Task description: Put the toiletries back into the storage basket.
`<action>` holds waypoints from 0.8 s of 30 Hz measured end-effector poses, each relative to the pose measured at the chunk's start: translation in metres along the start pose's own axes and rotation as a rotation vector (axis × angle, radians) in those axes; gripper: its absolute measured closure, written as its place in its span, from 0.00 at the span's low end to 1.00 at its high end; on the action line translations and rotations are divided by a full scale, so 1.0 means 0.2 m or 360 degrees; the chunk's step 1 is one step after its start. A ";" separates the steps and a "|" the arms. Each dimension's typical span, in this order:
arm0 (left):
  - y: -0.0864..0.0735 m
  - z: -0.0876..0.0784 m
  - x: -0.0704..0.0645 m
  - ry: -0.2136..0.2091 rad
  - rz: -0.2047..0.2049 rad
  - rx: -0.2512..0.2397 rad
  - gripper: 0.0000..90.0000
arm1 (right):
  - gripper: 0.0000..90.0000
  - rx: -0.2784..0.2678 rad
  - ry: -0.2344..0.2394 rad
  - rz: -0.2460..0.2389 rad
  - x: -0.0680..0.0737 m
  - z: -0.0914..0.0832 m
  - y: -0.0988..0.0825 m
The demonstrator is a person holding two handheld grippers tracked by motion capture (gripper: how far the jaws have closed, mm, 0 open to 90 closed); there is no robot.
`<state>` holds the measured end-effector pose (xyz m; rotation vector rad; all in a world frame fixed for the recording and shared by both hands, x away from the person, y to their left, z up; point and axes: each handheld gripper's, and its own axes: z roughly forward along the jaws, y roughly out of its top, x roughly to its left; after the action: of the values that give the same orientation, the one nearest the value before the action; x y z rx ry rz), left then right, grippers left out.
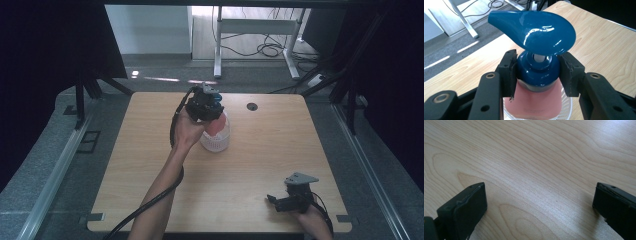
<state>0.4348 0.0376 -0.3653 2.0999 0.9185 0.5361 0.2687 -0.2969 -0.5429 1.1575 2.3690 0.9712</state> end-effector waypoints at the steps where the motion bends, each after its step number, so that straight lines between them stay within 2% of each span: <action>1: 0.00 0.01 0.00 -0.0003 -0.0002 0.0004 0.59 | 0.00 0.0001 -0.0002 -0.0002 0.00 0.00 0.00; 24: -0.16 0.17 0.00 -0.0020 -0.0049 0.0069 0.59 | 0.00 0.0004 0.0003 -0.0004 0.00 0.00 0.00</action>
<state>0.4423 0.0355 -0.4107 2.1221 0.9616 0.4902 0.2687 -0.2970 -0.5428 1.1551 2.3729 0.9696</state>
